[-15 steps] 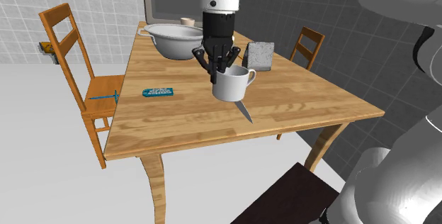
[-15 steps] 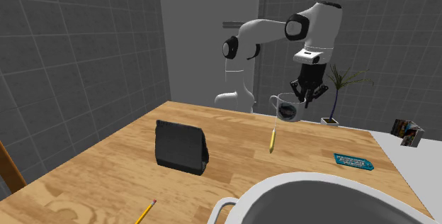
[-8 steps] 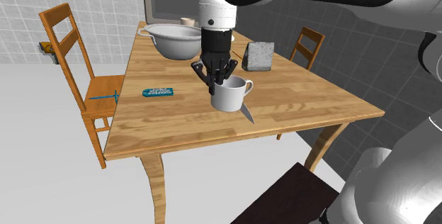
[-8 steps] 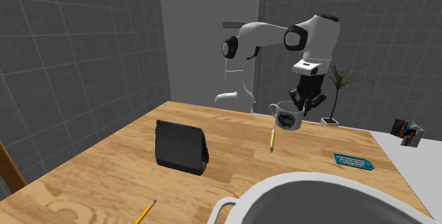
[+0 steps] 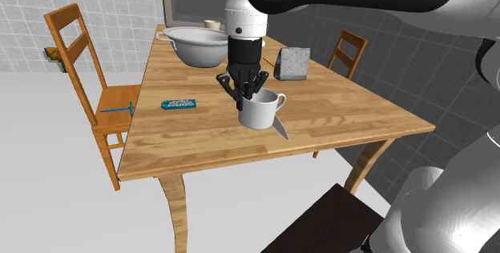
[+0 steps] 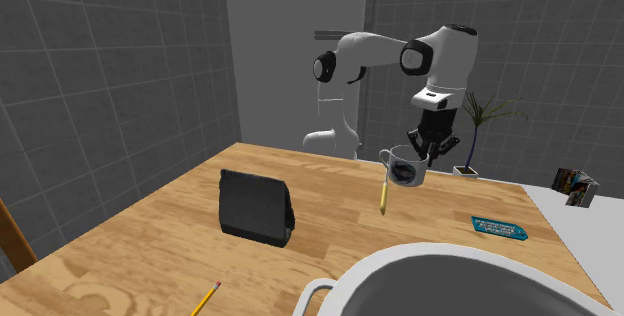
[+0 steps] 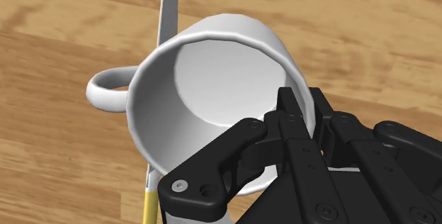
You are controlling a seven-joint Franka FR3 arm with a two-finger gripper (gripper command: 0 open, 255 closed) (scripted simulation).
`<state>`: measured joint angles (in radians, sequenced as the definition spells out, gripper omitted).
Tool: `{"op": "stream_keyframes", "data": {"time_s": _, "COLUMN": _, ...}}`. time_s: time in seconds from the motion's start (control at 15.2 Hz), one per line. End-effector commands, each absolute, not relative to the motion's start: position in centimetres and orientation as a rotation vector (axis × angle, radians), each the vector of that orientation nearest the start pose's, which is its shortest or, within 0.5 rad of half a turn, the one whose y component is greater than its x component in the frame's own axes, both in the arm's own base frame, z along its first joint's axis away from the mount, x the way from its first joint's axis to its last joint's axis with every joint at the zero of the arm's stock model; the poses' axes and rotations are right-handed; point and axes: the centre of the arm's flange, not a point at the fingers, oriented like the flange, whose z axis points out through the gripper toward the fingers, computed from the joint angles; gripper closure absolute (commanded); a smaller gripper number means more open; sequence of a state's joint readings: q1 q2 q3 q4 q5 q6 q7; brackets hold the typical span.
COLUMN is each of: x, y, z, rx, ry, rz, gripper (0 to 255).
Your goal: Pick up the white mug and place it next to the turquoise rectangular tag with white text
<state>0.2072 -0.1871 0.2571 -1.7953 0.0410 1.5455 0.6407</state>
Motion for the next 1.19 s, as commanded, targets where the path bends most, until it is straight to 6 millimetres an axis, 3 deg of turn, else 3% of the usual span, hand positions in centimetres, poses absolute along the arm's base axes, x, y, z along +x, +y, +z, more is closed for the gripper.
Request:
{"op": "stream_keyframes", "data": {"time_s": 0.0, "x": 43.3, "y": 23.4, "z": 61.1, "rx": -3.168, "ry": 0.290, "rz": 0.088, "gripper": 0}}
{"op": "stream_keyframes", "data": {"time_s": 0.33, "x": 43.3, "y": 23.4, "z": 61.1, "rx": -3.168, "ry": 0.290, "rz": 0.088, "gripper": 0}}
{"op": "stream_keyframes", "data": {"time_s": 0.59, "x": 43.6, "y": 23.6, "z": 66.1, "rx": -3.168, "ry": 0.290, "rz": 0.088, "gripper": 0}}
{"op": "stream_keyframes", "data": {"time_s": 1.12, "x": 43.6, "y": 23.6, "z": 66.1, "rx": -3.168, "ry": 0.290, "rz": 0.088, "gripper": 0}}
